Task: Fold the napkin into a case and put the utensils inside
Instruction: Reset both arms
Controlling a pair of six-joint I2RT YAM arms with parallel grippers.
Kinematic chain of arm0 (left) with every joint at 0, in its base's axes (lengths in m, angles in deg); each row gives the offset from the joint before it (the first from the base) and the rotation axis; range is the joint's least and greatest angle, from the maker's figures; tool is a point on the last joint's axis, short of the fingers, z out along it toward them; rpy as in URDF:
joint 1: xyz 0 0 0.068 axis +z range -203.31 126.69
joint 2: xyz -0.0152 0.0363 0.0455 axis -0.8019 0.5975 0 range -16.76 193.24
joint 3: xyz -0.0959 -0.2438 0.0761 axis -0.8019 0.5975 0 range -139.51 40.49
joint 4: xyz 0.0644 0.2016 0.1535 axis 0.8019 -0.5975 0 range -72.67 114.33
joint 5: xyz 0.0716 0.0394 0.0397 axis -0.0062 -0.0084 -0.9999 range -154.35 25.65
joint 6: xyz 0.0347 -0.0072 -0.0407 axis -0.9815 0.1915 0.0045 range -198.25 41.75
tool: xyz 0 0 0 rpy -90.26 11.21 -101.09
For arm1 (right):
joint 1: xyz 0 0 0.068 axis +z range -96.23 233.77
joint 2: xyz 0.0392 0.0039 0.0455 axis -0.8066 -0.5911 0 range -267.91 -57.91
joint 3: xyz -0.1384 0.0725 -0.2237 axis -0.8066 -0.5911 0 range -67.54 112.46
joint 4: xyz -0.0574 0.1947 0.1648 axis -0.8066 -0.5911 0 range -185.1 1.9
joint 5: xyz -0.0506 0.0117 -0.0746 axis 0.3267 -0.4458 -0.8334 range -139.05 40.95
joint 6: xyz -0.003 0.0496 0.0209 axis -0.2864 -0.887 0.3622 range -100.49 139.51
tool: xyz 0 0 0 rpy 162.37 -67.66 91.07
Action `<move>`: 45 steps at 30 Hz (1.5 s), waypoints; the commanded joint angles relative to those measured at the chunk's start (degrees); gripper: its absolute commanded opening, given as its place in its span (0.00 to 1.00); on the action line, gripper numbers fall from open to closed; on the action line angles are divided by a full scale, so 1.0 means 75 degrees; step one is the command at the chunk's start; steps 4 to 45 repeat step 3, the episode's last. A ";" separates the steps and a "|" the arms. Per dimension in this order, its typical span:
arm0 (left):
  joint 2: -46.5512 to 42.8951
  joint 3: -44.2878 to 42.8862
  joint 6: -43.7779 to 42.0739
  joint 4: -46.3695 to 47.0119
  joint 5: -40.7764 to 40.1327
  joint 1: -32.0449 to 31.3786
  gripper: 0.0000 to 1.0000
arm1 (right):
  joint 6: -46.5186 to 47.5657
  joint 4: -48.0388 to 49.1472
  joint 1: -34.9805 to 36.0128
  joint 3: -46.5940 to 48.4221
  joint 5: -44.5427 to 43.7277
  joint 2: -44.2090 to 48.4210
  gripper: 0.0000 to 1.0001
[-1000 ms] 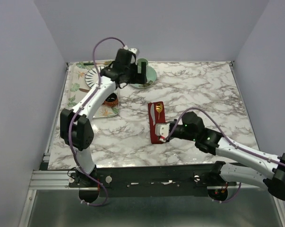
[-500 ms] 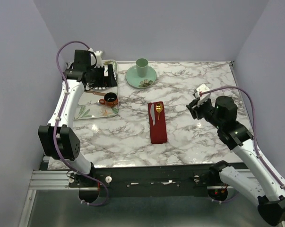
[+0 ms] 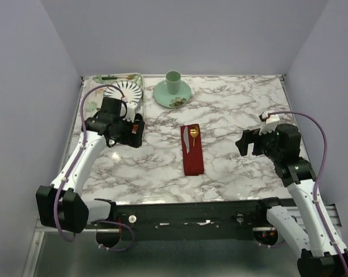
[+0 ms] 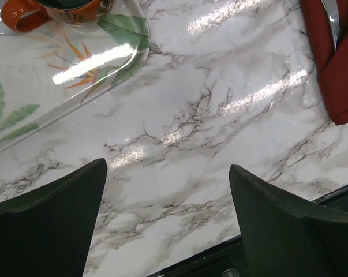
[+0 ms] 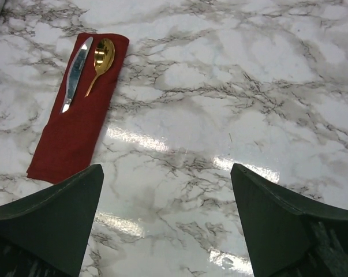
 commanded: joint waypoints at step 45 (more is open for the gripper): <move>-0.1088 0.0526 -0.0378 0.0535 -0.0868 -0.0430 0.99 | -0.0411 -0.0225 -0.0302 -0.0299 0.0444 0.0645 1.00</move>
